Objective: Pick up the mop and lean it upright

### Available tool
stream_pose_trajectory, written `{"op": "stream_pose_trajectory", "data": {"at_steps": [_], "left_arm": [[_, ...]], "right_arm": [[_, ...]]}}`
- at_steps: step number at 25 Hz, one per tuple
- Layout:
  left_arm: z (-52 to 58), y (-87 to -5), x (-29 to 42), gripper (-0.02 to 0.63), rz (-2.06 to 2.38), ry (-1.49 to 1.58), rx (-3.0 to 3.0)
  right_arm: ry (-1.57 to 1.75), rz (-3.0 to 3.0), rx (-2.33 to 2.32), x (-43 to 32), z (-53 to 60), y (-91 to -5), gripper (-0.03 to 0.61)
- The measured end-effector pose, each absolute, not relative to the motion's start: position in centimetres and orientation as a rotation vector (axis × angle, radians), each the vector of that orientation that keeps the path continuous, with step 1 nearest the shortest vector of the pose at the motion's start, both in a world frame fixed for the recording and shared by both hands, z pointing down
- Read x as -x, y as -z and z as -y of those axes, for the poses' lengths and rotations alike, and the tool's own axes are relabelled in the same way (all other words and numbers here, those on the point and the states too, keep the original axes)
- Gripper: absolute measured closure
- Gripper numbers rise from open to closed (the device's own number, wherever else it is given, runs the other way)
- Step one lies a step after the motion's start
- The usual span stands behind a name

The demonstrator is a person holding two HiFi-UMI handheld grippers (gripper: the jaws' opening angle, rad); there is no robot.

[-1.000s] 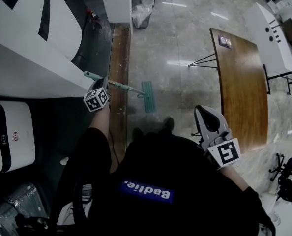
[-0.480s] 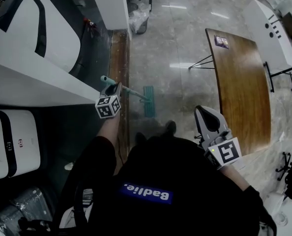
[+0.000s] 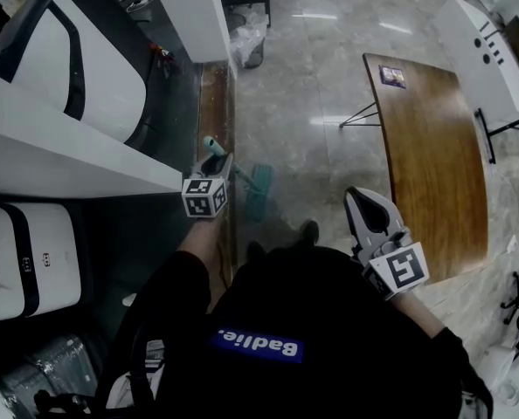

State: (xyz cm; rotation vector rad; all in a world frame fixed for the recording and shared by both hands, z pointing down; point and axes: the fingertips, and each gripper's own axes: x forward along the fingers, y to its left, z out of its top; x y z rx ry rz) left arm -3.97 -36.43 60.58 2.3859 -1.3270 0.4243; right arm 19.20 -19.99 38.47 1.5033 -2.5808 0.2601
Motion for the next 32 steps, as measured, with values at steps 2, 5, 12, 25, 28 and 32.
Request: {"op": "stream_pose_trajectory", "data": {"at_steps": [2, 5, 12, 25, 28, 32], "left_arm": [[36.1, -59.6, 2.9, 0.494, 1.308, -0.436, -2.416], [35.4, -58.1, 1.9, 0.492, 1.293, -0.447, -2.446], [33.4, -52.5, 0.8, 0.494, 1.233, -0.431, -2.535], [29.4, -41.8, -1.5, 0.493, 1.16, -0.263, -2.672], [28.7, -39.2, -2.1, 0.494, 1.151, -0.245, -2.712], [28.0, -36.0, -2.5, 0.493, 1.163, -0.242, -2.744]], "right_arm": [[-0.264, 2.599, -1.499, -19.5, 20.2, -38.4, 0.569], [-0.272, 2.631, -1.48, -19.7, 20.6, -38.4, 0.569], [-0.296, 2.701, -1.435, -19.1, 21.7, -38.3, 0.57], [-0.296, 2.807, -1.288, -16.4, 23.3, -37.9, 0.571], [-0.292, 2.825, -1.257, -15.8, 23.4, -37.8, 0.571], [-0.304, 2.847, -1.219, -15.3, 23.6, -37.8, 0.571]]}}
